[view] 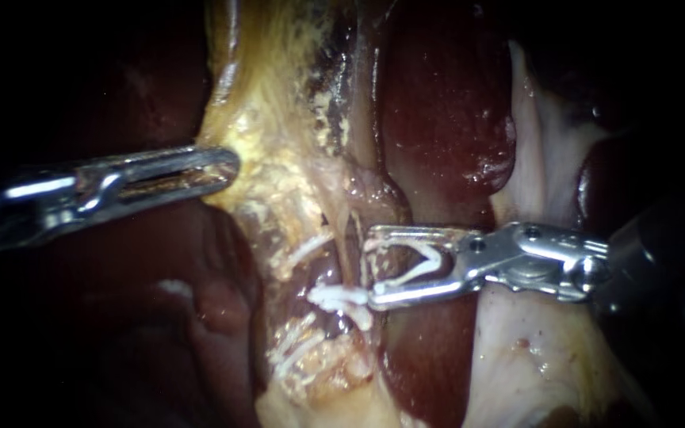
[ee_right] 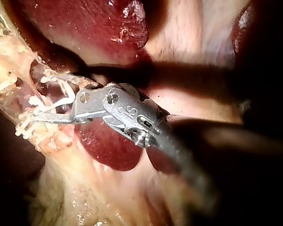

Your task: Clipping third clip right tube

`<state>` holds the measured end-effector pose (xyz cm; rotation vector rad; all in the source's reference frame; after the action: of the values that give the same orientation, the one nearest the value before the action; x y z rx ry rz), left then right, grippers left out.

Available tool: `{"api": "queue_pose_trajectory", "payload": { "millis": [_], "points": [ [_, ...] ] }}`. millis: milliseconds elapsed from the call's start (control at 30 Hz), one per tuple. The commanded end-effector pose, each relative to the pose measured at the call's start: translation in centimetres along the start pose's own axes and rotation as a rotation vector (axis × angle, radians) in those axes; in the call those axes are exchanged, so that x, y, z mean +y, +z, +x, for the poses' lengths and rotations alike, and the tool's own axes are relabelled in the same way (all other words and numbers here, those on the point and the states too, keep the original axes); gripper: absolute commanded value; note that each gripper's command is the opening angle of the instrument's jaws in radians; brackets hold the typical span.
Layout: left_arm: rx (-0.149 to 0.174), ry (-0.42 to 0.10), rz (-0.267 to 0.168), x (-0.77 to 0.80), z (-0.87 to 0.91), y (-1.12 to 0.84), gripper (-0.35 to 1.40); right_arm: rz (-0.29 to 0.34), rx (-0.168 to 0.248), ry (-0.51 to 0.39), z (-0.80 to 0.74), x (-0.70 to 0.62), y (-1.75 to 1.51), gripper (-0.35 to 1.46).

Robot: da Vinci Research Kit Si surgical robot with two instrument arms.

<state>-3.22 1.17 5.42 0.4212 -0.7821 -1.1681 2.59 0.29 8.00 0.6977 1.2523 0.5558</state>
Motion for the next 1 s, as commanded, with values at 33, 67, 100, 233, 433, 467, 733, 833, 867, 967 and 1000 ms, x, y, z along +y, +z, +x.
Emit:
{"api": "queue_pose_trajectory", "payload": {
  "millis": [33,67,100,233,433,467,733,833,867,967,1000],
  "points": [
    [-0.002,0.0,-0.001,-0.02,0.0,-0.01,-0.35,-0.003,-0.005,0.003,-0.02,0.03,0.03,0.6],
    [-0.003,0.0,-0.002,-0.03,0.0,-0.01,-0.35,-0.006,-0.008,0.008,-0.04,0.05,0.06,0.6],
    [-0.003,0.006,-0.002,-0.03,0.0,-0.01,-0.35,-0.009,-0.01,0.013,-0.05,0.06,0.1,0.6],
    [-0.003,0.006,-0.002,-0.03,0.0,0.0,-0.35,0.012,-0.019,0.029,-0.07,0.07,0.3,0.6],
    [-0.003,0.006,-0.002,-0.02,0.0,0.0,-0.35,0.128,0.012,0.08,-0.02,-0.18,0.34,0.58],
    [-0.003,0.006,-0.002,-0.02,0.0,0.0,-0.35,0.14,0.014,0.085,0.0,-0.22,0.34,0.58],
    [-0.004,0.006,-0.004,0.06,0.0,0.01,-0.35,0.269,0.07,0.165,0.19,-0.49,0.37,0.54],
    [-0.004,0.006,-0.004,0.07,0.0,0.02,-0.35,0.277,0.093,0.182,0.28,-0.48,0.37,0.53],
    [-0.004,0.007,-0.004,0.07,0.0,0.02,-0.35,0.278,0.106,0.191,0.32,-0.47,0.37,0.53],
    [-0.005,0.007,-0.005,0.07,0.01,0.04,-0.35,0.269,0.14,0.209,0.46,-0.42,0.41,0.53],
    [-0.006,0.007,-0.006,0.06,0.02,0.04,-0.35,0.264,0.146,0.212,0.49,-0.41,0.42,0.53]
  ]
}}
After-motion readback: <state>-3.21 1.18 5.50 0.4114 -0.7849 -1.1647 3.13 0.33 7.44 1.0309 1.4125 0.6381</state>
